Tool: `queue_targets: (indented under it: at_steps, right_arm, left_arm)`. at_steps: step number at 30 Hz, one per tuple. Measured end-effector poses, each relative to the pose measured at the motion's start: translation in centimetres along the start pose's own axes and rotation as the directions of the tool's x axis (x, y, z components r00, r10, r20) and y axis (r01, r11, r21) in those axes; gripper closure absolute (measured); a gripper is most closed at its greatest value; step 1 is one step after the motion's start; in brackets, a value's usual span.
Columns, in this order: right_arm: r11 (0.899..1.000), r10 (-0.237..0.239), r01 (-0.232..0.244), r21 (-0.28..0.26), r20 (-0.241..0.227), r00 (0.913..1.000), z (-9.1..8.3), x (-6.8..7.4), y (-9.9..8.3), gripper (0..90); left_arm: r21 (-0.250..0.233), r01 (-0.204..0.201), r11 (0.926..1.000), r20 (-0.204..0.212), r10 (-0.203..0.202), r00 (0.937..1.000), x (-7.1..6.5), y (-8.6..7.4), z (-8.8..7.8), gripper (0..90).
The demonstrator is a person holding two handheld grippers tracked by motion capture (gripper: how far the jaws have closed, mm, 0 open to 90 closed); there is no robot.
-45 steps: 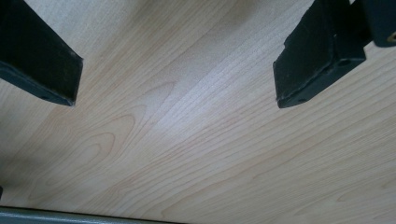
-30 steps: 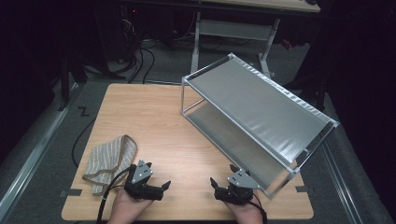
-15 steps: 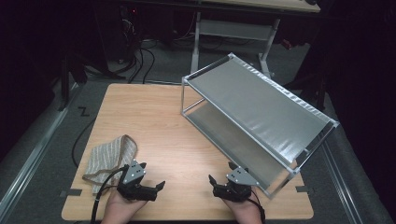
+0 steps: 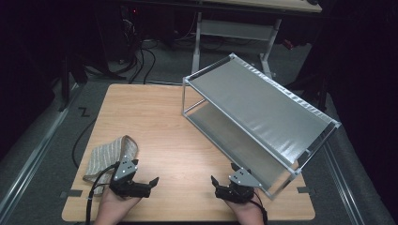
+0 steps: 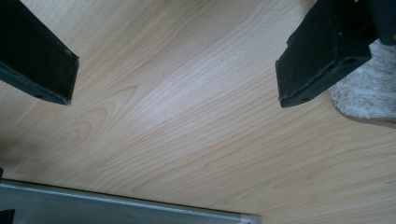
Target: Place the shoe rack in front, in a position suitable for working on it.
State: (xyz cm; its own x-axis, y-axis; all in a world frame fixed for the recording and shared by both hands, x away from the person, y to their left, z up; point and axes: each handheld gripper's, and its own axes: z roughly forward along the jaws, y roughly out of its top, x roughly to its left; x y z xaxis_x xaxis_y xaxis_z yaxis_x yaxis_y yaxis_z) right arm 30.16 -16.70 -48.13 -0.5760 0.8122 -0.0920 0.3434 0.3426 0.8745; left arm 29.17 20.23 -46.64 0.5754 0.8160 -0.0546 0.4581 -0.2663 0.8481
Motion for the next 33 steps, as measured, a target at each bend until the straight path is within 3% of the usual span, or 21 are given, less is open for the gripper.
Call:
queue_targets:
  at_steps: [11, 12, 15, 19, 27, 31, 33]
  right_arm:
    - [1.000, 0.015, -0.015, -0.016, 0.016, 0.9998, -0.7, -0.6, -0.1, 14.5]
    - [0.999, 0.028, -0.028, -0.019, 0.008, 0.9996, -0.7, -0.6, -0.1, 14.4]
    - [1.000, 0.012, -0.012, -0.016, -0.001, 0.9999, -0.6, -0.5, -0.1, 14.5]
    - [1.000, 0.013, -0.013, -0.023, -0.010, 0.9999, -0.7, -0.5, 0.0, 14.5]
    - [0.999, 0.004, -0.005, -0.035, -0.020, 0.9998, -1.1, -0.6, 0.1, 14.5]
    - [0.999, 0.011, -0.013, -0.047, -0.024, 0.9996, -1.3, -0.8, 0.1, 14.5]
    - [0.999, 0.011, -0.013, -0.052, -0.028, 0.9995, -1.4, -0.8, 0.2, 14.5]
  left_arm:
    - [-0.010, 0.028, 0.9996, -0.015, -0.028, 0.9995, 0.9, 0.5, -0.4, 0.4]
    - [-0.005, 0.013, 0.9999, -0.034, -0.014, 0.9993, 0.9, 1.1, -0.5, 0.4]
    - [-0.010, 0.022, 0.9997, -0.051, -0.022, 0.9985, 1.3, 1.8, -1.0, 0.4]
    - [0.003, 0.016, 0.9999, -0.083, -0.016, 0.9964, 1.6, 2.0, -1.7, 0.5]
    - [0.051, 0.066, 0.9965, -0.171, -0.056, 0.9837, 3.4, -0.2, -3.4, 0.8]
    - [0.066, 0.098, 0.9930, -0.230, -0.081, 0.9697, 4.5, -1.6, -4.7, 1.7]
    - [0.065, 0.101, 0.9928, -0.241, -0.083, 0.9671, 4.8, -1.7, -4.9, 2.6]
